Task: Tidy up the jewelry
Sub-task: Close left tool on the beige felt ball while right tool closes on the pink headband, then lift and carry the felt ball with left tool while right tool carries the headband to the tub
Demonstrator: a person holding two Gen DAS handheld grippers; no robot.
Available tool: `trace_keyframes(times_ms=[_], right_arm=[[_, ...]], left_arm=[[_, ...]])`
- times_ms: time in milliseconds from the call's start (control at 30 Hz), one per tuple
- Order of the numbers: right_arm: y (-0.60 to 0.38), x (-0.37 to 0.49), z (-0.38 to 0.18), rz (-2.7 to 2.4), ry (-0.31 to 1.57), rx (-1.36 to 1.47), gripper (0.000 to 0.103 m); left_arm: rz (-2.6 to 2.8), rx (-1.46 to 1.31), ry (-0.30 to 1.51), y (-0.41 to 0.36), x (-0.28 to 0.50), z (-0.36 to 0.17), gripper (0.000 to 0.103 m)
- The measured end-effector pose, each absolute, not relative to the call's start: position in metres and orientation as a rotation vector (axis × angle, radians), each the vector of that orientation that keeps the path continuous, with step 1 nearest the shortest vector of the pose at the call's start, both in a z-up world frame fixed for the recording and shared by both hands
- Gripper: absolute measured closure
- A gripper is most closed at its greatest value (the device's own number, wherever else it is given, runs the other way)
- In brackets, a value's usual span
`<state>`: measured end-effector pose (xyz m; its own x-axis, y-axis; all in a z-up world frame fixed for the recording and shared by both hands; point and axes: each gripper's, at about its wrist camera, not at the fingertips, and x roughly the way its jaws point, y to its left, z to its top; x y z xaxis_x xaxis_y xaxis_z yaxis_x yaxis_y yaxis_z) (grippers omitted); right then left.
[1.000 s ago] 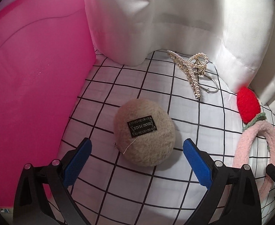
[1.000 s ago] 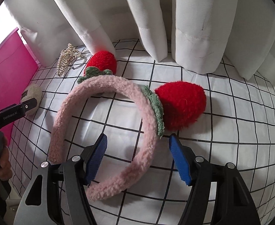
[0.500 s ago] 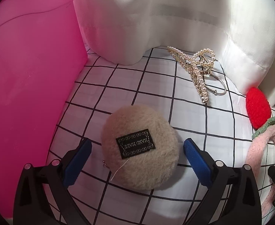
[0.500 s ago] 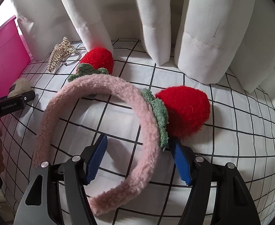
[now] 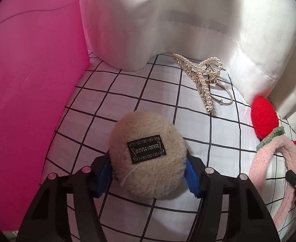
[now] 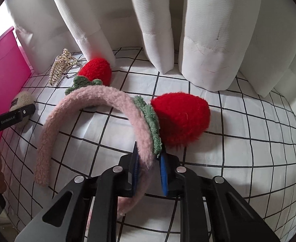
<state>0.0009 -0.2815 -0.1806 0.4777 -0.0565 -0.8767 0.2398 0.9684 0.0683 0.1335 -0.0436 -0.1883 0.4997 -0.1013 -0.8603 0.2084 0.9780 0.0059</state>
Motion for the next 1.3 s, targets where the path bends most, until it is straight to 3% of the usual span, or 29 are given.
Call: trace_keyframes(times_ms=[133, 767, 1300], right_arm=[[-0.291, -0.011, -0.177, -0.174, 1.028, 0.258, 0.089], [-0.284, -0.06, -0.112, -0.143, 0.911, 0.182, 0.089], [-0.27, -0.087, -0.019, -0.057, 0.746, 0.114, 0.089]], left_arm=[[-0.202, 0.101, 1.034, -0.04, 0.126, -0.184, 0.053], [-0.267, 0.132, 0.921, -0.054, 0.064, -0.115, 0.054], [-0.316, 0.081, 0.761, -0.036, 0.006, -0.003, 0.053]])
